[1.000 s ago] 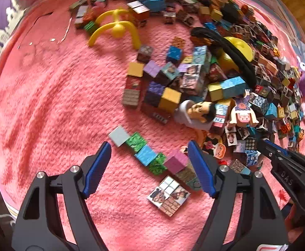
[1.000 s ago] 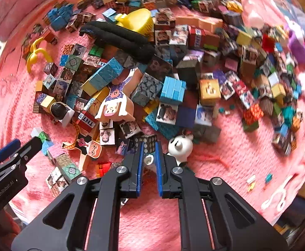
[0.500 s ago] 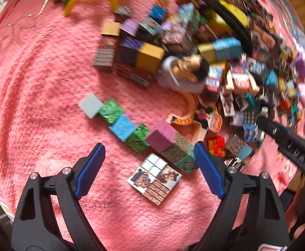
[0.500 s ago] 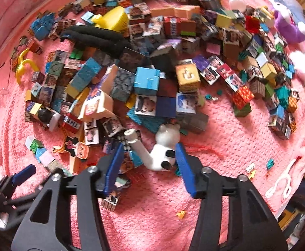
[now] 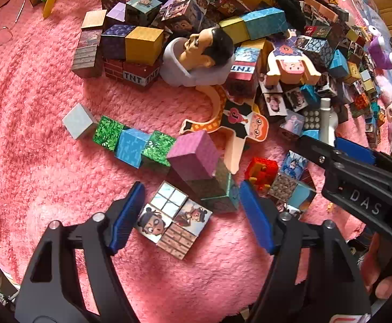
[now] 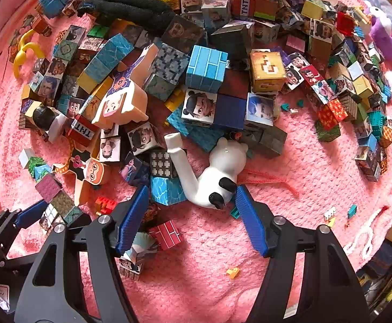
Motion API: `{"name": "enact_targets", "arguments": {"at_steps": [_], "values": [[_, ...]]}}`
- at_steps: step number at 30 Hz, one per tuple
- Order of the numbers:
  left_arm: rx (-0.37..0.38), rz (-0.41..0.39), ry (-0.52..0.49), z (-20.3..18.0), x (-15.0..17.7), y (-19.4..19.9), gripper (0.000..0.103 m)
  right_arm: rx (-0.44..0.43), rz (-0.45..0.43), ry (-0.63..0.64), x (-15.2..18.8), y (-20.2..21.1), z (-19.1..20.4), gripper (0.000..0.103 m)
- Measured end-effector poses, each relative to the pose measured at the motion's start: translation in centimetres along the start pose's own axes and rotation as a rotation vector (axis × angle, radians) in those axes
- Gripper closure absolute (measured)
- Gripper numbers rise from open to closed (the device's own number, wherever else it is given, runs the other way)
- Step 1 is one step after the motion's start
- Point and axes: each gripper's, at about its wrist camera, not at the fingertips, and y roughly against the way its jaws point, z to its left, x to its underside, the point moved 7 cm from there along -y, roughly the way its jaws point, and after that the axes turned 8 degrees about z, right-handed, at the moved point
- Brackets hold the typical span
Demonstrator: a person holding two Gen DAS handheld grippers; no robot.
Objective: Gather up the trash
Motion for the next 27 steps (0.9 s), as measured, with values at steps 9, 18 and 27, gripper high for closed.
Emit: {"name": "enact_targets", "arguments": {"at_steps": [9,18,27], "values": [[0.041,-0.118,0.005,-1.2,-1.7,4.6,0.080,-0.035,-0.045,-0.039,-1.6,2.4,-1.5,0.066],[0.035,-0.216,-0.010,-1.0,-3.0,6.9,0.081,-0.138,-0.155,-0.064,-2.5,6.7,-2.6,0.074],[0.025,-0.185,0.036,-1.1,-2.6,4.5,0.046,-0.129,-0.204,-0.070,-2.6,7.2,-2.9,0.043]]}}
